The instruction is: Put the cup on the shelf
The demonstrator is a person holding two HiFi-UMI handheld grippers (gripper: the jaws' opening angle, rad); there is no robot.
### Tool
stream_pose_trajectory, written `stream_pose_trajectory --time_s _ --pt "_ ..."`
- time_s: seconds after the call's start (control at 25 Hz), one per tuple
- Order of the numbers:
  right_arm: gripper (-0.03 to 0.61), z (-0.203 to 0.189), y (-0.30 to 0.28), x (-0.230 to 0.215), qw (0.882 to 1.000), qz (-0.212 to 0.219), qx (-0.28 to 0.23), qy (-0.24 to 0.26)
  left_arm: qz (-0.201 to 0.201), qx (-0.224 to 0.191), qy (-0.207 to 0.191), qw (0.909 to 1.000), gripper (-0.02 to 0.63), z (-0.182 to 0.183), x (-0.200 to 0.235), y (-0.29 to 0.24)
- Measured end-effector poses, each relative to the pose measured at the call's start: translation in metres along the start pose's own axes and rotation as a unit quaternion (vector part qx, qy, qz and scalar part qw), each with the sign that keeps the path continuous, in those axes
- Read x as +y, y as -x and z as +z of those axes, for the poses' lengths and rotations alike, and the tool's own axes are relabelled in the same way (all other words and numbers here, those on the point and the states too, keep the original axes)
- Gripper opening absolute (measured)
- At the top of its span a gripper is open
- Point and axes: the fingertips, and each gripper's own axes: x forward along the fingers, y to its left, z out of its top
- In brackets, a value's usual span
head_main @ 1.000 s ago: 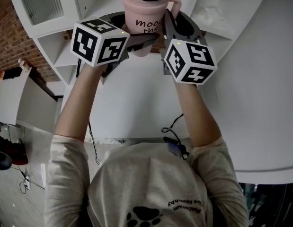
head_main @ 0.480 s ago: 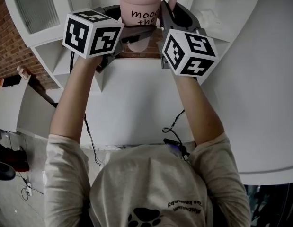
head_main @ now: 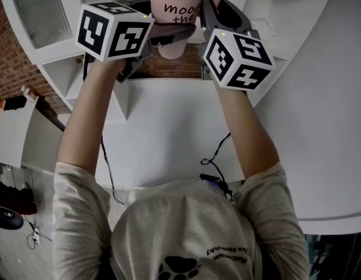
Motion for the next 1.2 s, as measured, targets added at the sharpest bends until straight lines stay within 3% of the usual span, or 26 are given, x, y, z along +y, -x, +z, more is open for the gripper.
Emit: stream_pose_trajectory --time_s 0.16,0.44,1.2 --pt "0.083 -0.004 -0.039 -0.015 1.0 0.007 -0.001 -0.001 0.007 0.002 0.0 1.0 0.448 0.009 0.035 -0.02" --pt "0.083 0.01 -0.02 -0.005 1.0 -0.009 0.001 0.003 -0.012 0.001 -0.005 0.9999 0.448 0.015 0.018 -0.005" --pt "0.083 -0.002 -0.027 -0.011 0.999 -0.028 0.016 -0.003 -0.024 0.013 0.008 0.9996 0.449 0.007 0.025 -0.014"
